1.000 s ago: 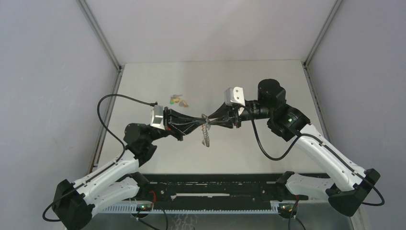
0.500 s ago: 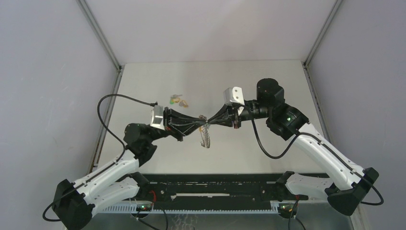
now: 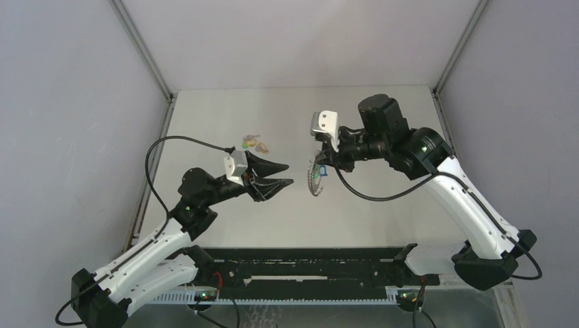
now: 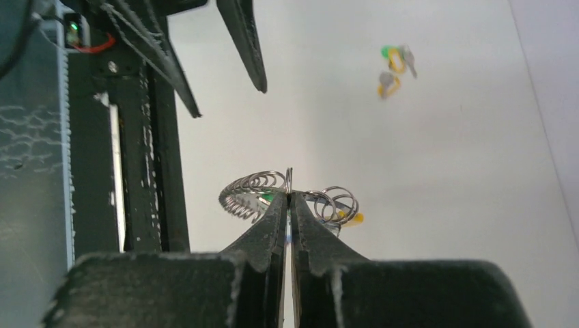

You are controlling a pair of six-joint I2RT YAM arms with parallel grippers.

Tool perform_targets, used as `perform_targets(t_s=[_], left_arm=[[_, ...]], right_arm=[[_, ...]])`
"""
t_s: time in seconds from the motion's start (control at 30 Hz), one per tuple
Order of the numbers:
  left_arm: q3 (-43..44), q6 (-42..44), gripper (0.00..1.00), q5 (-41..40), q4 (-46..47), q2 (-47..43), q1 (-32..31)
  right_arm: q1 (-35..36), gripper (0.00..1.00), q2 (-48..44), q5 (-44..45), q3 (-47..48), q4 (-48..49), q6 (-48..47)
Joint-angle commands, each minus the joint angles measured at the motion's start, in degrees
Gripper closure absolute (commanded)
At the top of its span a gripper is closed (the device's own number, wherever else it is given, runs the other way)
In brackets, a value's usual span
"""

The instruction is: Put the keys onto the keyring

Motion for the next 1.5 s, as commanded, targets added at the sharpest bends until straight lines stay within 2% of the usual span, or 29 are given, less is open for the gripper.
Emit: perform_targets(t_s=[0.0, 0.1, 0.27, 0.37, 0.6, 0.8, 1.23, 1.47], left_arm=[[2.67, 2.31, 0.51, -2.10, -1.02, 0.97, -0.21], [1.72, 1.35, 0.50, -2.06, 3.14, 2.50, -0.20], [0.32, -1.40, 0.51, 0.74, 10.62, 5.82, -0.20], [-0.89, -3.14, 0.51, 2.02, 14.79, 7.08, -0.20], [-1.34, -3.62, 0.51, 4.73, 18.14, 8.52, -0.25], [-1.28, -7.26, 0.60, 9.15, 24.23, 12.61, -0.52], [-2.09, -5.35, 0.70, 9.61, 24.40, 15.86, -1.34], [-2.84, -3.76, 0.70, 7.54, 23.12, 15.86, -1.34]], right_arm=[[4.21, 1.00, 5.55, 14.67, 9.95, -15.75, -2.47], [7.52, 1.00, 9.60, 19.91, 15.99, -21.61, -2.70], [10.77, 1.00, 15.58, 19.75, 26.00, -28.90, -5.42], [12.28, 1.00, 17.78, 21.21, 28.72, -30.38, -6.50], [14.86, 1.00, 19.38, 21.96, 29.98, -30.66, -7.08], [15.43, 1.00, 20.81, 21.95, 30.41, -30.67, -7.43], [15.57, 1.00, 20.92, 19.92, 30.33, -29.83, -8.38], [15.58, 1.00, 20.88, 19.73, 30.07, -29.74, -8.25]])
